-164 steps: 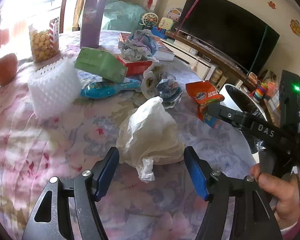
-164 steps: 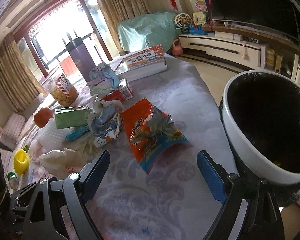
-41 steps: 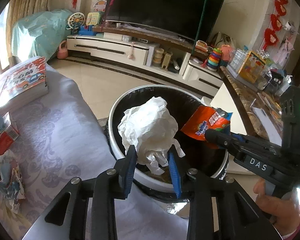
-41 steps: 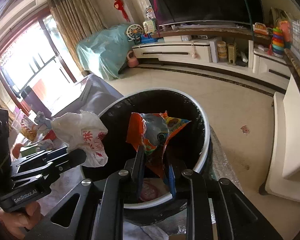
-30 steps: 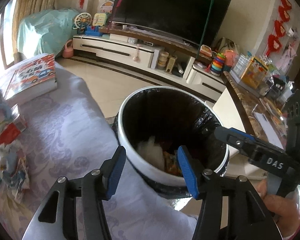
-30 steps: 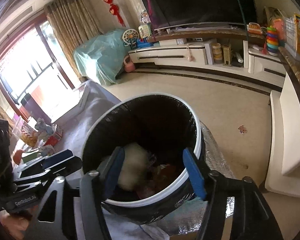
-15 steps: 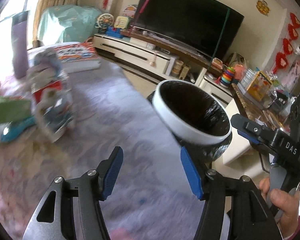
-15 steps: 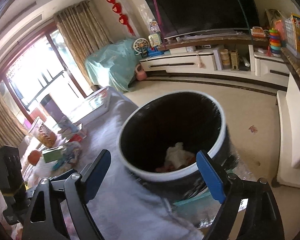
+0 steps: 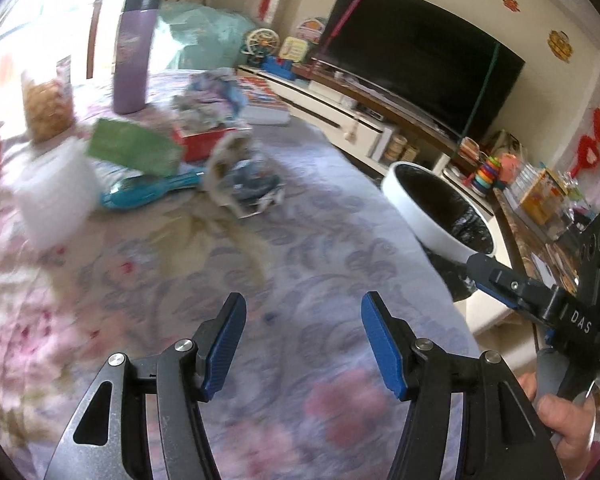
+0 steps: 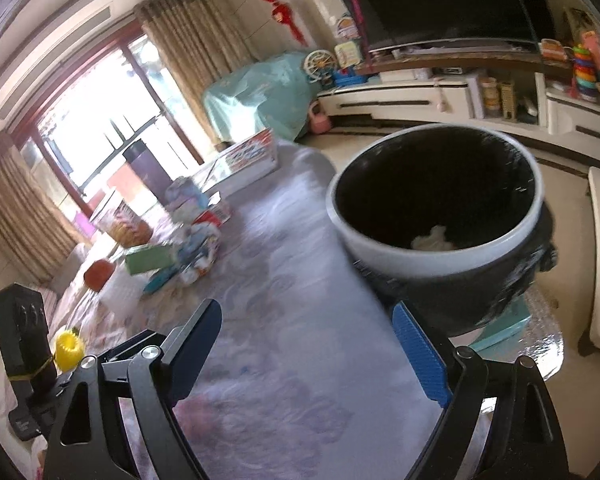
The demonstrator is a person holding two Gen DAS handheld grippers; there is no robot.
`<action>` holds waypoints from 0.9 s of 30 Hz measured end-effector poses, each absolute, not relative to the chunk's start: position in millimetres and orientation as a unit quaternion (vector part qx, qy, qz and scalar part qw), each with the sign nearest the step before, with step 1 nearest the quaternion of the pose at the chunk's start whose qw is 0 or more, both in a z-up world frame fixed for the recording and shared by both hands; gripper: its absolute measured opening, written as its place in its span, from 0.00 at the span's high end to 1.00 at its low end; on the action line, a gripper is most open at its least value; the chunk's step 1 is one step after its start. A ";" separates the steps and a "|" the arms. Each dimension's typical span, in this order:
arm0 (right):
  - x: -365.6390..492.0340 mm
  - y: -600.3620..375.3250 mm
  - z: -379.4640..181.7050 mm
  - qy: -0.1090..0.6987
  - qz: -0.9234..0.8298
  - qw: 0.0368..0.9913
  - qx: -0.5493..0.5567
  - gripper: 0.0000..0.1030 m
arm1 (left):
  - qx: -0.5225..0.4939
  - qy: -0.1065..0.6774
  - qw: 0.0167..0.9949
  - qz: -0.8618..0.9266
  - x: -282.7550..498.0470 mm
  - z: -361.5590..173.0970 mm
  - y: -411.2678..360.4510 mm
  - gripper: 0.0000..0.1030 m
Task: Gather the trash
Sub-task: 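Move both open tools back over the table toward the remaining trash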
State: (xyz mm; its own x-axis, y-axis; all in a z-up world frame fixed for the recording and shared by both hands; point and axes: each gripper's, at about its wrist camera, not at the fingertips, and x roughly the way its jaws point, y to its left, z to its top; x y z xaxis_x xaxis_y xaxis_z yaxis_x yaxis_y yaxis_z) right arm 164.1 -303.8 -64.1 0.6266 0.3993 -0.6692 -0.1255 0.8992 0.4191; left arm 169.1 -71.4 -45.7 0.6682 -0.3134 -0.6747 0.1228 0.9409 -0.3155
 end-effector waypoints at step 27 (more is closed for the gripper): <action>185.6 -193.0 -79.6 0.435 0.228 0.862 0.123 0.13 | -0.179 0.389 0.904 -0.021 128.0 -41.0 38.5 0.38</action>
State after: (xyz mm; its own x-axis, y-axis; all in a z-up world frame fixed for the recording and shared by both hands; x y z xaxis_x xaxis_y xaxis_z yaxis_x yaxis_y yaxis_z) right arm 185.6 -193.0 -79.6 0.5168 0.5008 -0.6943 -0.2862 0.8654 0.4112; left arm 128.0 38.5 -41.0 0.6972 -0.1766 -0.6948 -0.1018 0.9350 -0.3398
